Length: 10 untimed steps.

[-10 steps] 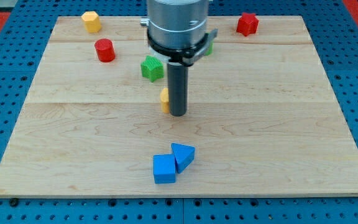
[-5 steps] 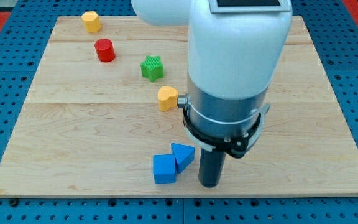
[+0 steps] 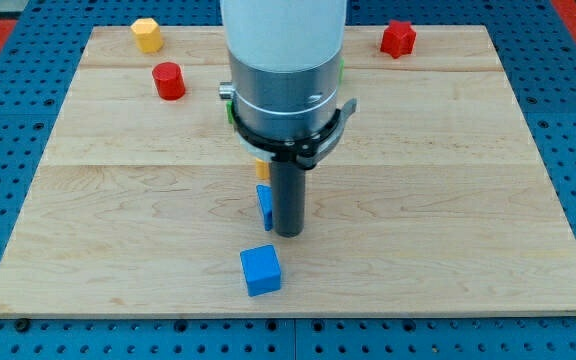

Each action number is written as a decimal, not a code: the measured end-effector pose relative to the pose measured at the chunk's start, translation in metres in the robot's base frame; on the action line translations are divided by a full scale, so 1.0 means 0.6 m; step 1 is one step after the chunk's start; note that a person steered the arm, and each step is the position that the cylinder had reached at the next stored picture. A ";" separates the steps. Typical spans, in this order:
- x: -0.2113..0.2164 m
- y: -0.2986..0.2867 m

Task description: Separate blue triangle from blue cube

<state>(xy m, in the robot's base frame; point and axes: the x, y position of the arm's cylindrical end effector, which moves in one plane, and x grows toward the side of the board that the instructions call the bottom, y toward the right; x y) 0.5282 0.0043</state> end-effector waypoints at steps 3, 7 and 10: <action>-0.030 0.008; -0.030 0.160; 0.003 0.270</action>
